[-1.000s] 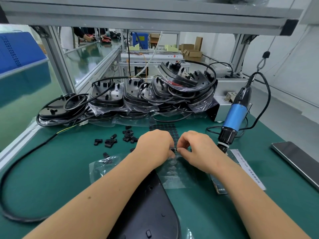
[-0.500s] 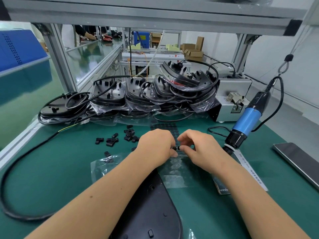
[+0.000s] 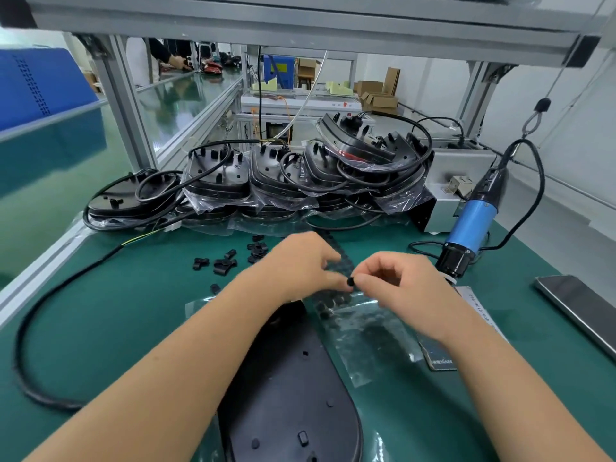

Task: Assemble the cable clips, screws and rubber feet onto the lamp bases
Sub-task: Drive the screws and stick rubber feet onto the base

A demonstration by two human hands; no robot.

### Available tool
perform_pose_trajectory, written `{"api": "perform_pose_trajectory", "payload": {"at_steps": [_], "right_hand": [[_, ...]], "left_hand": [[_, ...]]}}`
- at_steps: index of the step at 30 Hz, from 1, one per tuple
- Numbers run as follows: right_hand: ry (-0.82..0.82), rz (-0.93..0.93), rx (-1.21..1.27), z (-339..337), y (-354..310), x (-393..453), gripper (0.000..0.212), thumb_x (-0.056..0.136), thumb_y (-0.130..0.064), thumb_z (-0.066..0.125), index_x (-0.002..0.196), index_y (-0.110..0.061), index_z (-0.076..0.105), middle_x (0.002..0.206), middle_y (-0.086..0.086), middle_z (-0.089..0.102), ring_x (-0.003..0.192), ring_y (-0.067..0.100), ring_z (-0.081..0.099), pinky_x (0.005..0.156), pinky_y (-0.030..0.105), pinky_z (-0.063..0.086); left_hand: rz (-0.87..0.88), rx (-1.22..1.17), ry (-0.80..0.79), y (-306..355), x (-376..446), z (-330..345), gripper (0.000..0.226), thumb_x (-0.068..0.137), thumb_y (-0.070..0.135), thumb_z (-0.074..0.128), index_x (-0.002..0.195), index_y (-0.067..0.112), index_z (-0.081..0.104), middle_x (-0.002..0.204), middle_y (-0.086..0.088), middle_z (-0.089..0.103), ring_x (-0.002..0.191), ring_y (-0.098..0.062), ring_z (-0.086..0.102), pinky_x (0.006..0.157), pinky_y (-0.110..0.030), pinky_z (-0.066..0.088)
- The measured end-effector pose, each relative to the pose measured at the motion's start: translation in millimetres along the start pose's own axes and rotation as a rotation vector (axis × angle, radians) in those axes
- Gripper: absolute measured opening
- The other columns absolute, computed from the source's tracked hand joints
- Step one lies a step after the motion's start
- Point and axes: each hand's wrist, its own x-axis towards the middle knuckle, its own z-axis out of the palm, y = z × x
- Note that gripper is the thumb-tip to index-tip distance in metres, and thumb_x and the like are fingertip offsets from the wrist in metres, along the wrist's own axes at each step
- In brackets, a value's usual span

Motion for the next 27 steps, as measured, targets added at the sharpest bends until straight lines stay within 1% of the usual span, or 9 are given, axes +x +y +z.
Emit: {"api": "perform_pose_trajectory", "payload": {"at_steps": [2, 5, 8, 10, 14, 17, 21, 24, 27], "right_hand": [[-0.099, 0.128, 0.184, 7.4, -6.3, -8.7, 0.016, 0.085, -0.015, 0.068, 0.070, -0.019, 0.070, 0.057, -0.006, 0.058, 0.052, 0.006, 0.050, 0.053, 0.019, 0.044], [-0.229, 0.260, 0.316, 21.9, -15.9, -22.3, 0.023, 0.087, -0.015, 0.068, 0.065, -0.021, 0.069, 0.056, -0.007, 0.054, 0.050, 0.006, 0.048, 0.051, 0.021, 0.045], [-0.290, 0.258, 0.262, 33.1, -25.1, -32.0, 0.022, 0.085, -0.021, 0.070, 0.064, -0.027, 0.070, 0.058, -0.009, 0.055, 0.052, 0.008, 0.049, 0.052, 0.019, 0.045], [-0.290, 0.260, 0.206, 38.1, -28.1, -35.8, 0.017, 0.082, -0.025, 0.071, 0.066, -0.028, 0.070, 0.060, -0.009, 0.058, 0.050, 0.011, 0.050, 0.050, 0.017, 0.042], [-0.249, 0.293, 0.140, 46.2, -29.9, -40.8, 0.013, 0.082, -0.026, 0.071, 0.070, -0.021, 0.071, 0.063, -0.002, 0.061, 0.050, 0.012, 0.051, 0.053, 0.021, 0.042], [-0.208, 0.305, 0.150, 49.2, -29.5, -43.1, 0.013, 0.081, -0.023, 0.071, 0.068, -0.023, 0.072, 0.061, -0.002, 0.060, 0.053, 0.011, 0.050, 0.051, 0.020, 0.042], [-0.194, 0.308, 0.158, 51.6, -30.8, -45.9, 0.014, 0.079, -0.024, 0.071, 0.066, -0.024, 0.073, 0.061, -0.005, 0.060, 0.054, 0.007, 0.049, 0.049, 0.015, 0.041], [-0.185, 0.306, 0.146, 51.9, -31.4, -46.9, 0.014, 0.080, -0.024, 0.072, 0.066, -0.024, 0.073, 0.061, -0.004, 0.060, 0.054, 0.008, 0.048, 0.049, 0.016, 0.040], [-0.168, 0.293, 0.129, 53.1, -33.2, -48.0, 0.014, 0.079, -0.025, 0.072, 0.065, -0.025, 0.072, 0.059, -0.006, 0.059, 0.053, 0.007, 0.047, 0.049, 0.016, 0.039]], "left_hand": [[-0.020, -0.094, 0.084, -12.2, -10.7, -14.2, 0.051, 0.083, 0.053, 0.065, 0.124, 0.023, 0.065, 0.112, 0.002, 0.070, 0.103, -0.013, 0.063, 0.087, -0.022, 0.043], [-0.062, -0.189, 0.200, -33.1, -32.4, -19.4, 0.045, 0.085, 0.052, 0.063, 0.121, 0.026, 0.067, 0.112, 0.006, 0.071, 0.101, -0.007, 0.063, 0.084, -0.018, 0.040], [-0.102, -0.251, 0.237, -50.0, -53.5, -11.2, 0.037, 0.083, 0.051, 0.065, 0.113, 0.030, 0.071, 0.104, 0.013, 0.072, 0.096, 0.000, 0.063, 0.084, -0.018, 0.043], [-0.104, -0.276, 0.259, -58.7, -62.9, -4.1, 0.034, 0.082, 0.048, 0.066, 0.111, 0.031, 0.072, 0.102, 0.015, 0.071, 0.092, 0.004, 0.062, 0.079, -0.013, 0.041], [-0.098, -0.343, 0.289, -65.5, -71.0, 8.3, 0.029, 0.082, 0.046, 0.066, 0.107, 0.032, 0.073, 0.089, 0.022, 0.068, 0.088, 0.017, 0.056, 0.074, -0.003, 0.037], [-0.090, -0.393, 0.310, -65.6, -71.2, 13.1, 0.021, 0.085, 0.043, 0.065, 0.101, 0.033, 0.075, 0.090, 0.023, 0.069, 0.090, 0.014, 0.059, 0.079, -0.007, 0.043], [-0.082, -0.422, 0.306, -65.2, -72.2, 14.9, 0.010, 0.087, 0.042, 0.062, 0.088, 0.039, 0.071, 0.082, 0.027, 0.069, 0.086, 0.011, 0.062, 0.075, -0.010, 0.046], [-0.080, -0.431, 0.307, -65.3, -72.9, 15.8, 0.012, 0.089, 0.043, 0.060, 0.087, 0.039, 0.071, 0.089, 0.004, 0.075, 0.087, -0.012, 0.067, 0.079, -0.025, 0.052], [-0.071, -0.437, 0.292, -64.7, -73.8, 15.8, 0.020, 0.090, 0.046, 0.056, 0.090, 0.035, 0.073, 0.092, -0.008, 0.073, 0.089, -0.024, 0.068, 0.080, -0.038, 0.055]]}}
